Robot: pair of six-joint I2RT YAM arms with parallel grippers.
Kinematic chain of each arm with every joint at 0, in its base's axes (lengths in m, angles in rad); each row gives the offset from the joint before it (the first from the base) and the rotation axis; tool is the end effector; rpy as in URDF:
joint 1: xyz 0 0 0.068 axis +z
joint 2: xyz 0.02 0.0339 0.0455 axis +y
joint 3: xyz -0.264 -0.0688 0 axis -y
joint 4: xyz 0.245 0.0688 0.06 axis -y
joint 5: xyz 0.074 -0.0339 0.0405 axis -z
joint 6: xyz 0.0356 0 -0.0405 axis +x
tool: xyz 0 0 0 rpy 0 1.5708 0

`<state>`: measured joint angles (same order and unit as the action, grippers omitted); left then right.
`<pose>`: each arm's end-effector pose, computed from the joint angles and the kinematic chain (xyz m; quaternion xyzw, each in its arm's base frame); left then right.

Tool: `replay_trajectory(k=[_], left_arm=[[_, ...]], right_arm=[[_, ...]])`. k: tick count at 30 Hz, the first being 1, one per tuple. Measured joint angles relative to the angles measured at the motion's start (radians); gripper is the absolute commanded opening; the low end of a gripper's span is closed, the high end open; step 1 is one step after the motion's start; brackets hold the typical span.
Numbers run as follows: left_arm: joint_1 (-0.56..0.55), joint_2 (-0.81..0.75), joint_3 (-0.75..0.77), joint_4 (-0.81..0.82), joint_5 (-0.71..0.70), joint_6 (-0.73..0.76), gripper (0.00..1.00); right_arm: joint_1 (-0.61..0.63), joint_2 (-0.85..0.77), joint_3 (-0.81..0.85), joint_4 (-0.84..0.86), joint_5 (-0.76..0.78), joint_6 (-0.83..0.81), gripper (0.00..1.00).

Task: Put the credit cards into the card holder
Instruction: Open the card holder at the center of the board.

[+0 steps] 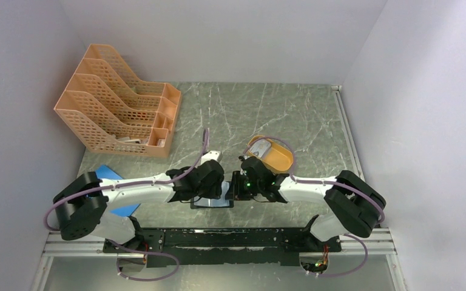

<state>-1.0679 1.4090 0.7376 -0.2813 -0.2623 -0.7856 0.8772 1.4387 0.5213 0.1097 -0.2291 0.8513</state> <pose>0.1379 -0.2316 0.1803 0.0935 0.9406 -0.1663 0.2807 0.1580 0.2027 0.1386 -0.0545 0.9214 0.3502 0.1595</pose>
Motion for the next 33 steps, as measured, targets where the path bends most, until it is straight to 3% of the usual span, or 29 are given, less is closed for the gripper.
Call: replay_trajectory(k=[20,33], left_arm=[[0.000,-0.098,-0.002,-0.011,0.013,0.023,0.55],[0.001,-0.240,-0.034,-0.070,-0.032,-0.042,0.59]], right_arm=[[0.019,0.014,0.068,-0.053,0.034,-0.021,0.55],[0.055,0.017,0.107,-0.062,0.055,-0.021,0.54]])
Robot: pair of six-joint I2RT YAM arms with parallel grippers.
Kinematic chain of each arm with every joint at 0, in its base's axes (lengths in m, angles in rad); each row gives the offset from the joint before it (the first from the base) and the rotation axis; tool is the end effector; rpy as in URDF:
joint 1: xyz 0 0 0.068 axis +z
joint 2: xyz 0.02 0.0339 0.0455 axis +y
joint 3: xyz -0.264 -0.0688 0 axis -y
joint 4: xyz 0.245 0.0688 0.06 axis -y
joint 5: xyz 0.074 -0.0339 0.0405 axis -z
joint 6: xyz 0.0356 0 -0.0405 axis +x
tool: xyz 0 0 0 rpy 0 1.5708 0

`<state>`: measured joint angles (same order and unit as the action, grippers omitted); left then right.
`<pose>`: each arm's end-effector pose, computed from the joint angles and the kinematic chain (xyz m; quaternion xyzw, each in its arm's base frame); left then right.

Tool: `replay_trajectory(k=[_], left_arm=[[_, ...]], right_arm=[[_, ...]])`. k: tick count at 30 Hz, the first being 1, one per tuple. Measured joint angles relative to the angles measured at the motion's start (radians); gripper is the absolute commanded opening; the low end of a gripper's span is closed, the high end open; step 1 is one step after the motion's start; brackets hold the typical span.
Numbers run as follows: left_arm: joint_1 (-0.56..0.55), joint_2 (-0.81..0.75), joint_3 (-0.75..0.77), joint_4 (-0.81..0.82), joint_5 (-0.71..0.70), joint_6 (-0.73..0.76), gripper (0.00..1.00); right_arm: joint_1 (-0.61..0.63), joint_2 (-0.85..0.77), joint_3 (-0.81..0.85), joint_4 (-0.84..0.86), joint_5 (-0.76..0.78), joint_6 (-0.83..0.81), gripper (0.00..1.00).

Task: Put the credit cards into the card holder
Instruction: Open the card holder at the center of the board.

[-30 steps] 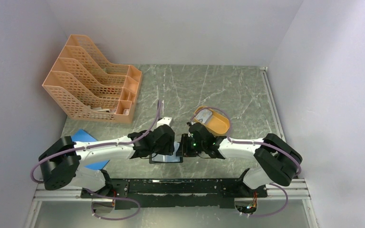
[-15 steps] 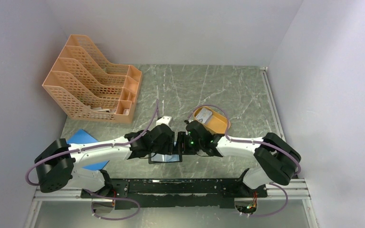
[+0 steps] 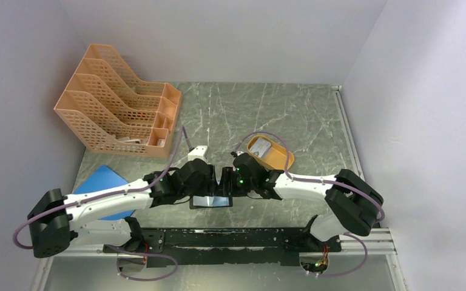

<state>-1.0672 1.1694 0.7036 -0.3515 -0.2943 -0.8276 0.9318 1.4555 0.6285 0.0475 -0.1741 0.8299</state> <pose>0.1232 -0.2023 0.2213 0.0564 0.9197 -0.2159 0.3231 0.1604 0.2262 0.1594 -0.0803 0.9164 0.3472 0.1825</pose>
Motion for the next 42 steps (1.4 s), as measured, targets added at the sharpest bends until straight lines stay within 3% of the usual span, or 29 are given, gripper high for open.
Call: replay_trajectory(k=[6,13,25,29,42], left_arm=[[0.007,-0.098,-0.002,-0.024,-0.021,-0.040,0.58],[0.010,-0.167,-0.050,-0.057,-0.039,-0.068,0.52],[0.011,-0.290,-0.117,-0.051,-0.040,-0.075,0.16],[0.012,-0.256,-0.146,-0.010,-0.021,-0.073,0.05],[0.107,0.031,-0.195,0.132,0.055,-0.082,0.05]], right_arm=[[0.013,0.005,0.037,-0.004,0.010,-0.004,0.50],[0.029,0.095,0.108,-0.010,0.008,-0.007,0.37],[0.066,0.238,0.212,-0.011,-0.006,-0.007,0.22],[0.070,0.266,0.222,-0.011,-0.016,-0.003,0.22],[0.071,0.218,0.202,-0.038,0.013,0.004,0.23]])
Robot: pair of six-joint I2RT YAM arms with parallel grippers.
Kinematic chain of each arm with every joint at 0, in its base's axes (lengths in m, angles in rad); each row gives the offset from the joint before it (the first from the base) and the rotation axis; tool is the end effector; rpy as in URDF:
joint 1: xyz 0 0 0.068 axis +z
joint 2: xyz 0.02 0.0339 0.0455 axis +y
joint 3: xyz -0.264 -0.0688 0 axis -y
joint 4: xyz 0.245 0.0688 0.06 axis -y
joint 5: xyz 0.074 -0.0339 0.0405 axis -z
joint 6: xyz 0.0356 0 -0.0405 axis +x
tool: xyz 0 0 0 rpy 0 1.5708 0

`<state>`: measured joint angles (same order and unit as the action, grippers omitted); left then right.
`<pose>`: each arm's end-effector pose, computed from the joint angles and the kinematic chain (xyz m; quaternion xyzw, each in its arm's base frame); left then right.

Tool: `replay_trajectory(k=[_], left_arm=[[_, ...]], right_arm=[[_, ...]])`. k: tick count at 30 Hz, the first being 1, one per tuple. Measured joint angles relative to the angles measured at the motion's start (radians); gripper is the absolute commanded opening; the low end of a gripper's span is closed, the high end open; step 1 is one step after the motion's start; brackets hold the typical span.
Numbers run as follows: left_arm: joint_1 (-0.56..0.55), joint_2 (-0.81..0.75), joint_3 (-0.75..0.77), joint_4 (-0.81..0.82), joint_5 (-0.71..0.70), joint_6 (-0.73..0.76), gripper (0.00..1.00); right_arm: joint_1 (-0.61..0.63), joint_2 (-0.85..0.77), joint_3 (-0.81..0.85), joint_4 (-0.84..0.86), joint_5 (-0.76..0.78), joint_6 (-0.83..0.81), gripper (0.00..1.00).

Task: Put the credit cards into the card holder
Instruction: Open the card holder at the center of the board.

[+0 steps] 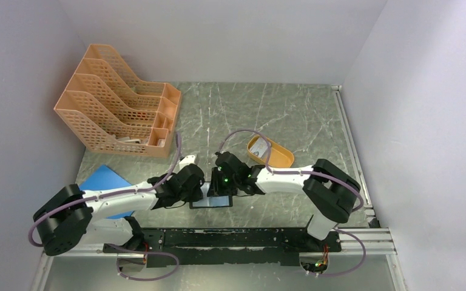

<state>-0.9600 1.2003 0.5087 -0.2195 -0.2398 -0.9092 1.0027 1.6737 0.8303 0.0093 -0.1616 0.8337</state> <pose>0.1319 -0.1737 0.1637 -0.0149 0.9400 -0.1914 0.2821 0.1717 0.2797 0.1522 -0.1074 0.9241 0.3309 0.1581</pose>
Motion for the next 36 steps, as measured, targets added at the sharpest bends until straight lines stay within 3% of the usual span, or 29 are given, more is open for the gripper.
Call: replay_trajectory(k=[11,24,32,36], left_arm=[[0.040,0.067,-0.019,0.061,0.015,-0.005,0.05],[0.053,0.018,-0.063,0.086,0.023,-0.014,0.05],[0.056,-0.113,-0.017,-0.072,0.025,0.029,0.31],[0.056,-0.163,0.113,-0.137,0.025,0.063,0.36]], right_arm=[[-0.016,-0.095,-0.121,-0.015,0.071,0.027,0.23],[-0.072,-0.219,-0.243,-0.022,0.110,0.049,0.24],[-0.077,-0.383,-0.197,-0.202,0.176,0.011,0.28],[-0.080,-0.452,-0.082,-0.290,0.243,-0.036,0.47]])
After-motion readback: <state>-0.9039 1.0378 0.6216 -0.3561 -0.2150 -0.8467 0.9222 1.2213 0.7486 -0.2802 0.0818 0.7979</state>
